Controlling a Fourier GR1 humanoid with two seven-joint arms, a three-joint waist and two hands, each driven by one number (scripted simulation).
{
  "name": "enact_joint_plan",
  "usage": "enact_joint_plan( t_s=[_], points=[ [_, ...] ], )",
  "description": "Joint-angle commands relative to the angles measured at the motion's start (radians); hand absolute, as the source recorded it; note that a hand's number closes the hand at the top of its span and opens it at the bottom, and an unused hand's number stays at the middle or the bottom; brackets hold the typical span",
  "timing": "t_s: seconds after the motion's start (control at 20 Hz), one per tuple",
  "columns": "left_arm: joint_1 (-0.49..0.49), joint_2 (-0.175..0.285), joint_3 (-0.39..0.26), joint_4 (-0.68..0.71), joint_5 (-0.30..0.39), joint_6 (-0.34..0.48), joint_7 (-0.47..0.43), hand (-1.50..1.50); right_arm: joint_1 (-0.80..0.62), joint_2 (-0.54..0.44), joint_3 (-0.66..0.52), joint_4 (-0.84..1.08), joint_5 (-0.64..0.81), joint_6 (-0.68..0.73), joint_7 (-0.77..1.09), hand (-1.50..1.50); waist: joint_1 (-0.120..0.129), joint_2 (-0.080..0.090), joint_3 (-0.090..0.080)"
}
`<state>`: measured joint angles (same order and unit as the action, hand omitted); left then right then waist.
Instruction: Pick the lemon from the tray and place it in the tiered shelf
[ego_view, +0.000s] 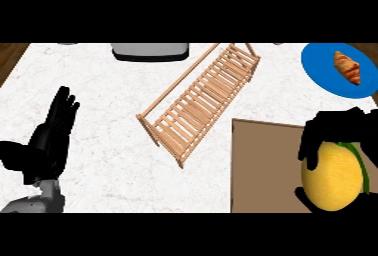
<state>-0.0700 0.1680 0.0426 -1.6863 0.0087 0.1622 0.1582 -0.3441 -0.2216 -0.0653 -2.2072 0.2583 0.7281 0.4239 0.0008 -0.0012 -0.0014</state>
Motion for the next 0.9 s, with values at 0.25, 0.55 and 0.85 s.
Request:
enact_joint_plan(
  t_s=[0.25,0.55,0.85],
  points=[
    [-0.066,0.002,0.015,0.0,-0.01,-0.001,0.065,0.0,-0.213,0.0,-0.054,0.309,0.052,-0.111,-0.048,1.5,0.006,0.003,0.002],
    [-0.05,-0.02,0.008,0.026,-0.028,-0.004,0.015,0.0,-0.262,0.08,0.047,0.49,0.212,-0.287,-0.173,1.5,0.01,0.005,0.002],
    [0.018,-0.024,0.028,0.016,-0.008,-0.034,-0.018,0.0,-0.342,0.137,0.07,0.62,0.251,-0.391,-0.207,1.5,0.006,0.001,0.001]
  ],
)
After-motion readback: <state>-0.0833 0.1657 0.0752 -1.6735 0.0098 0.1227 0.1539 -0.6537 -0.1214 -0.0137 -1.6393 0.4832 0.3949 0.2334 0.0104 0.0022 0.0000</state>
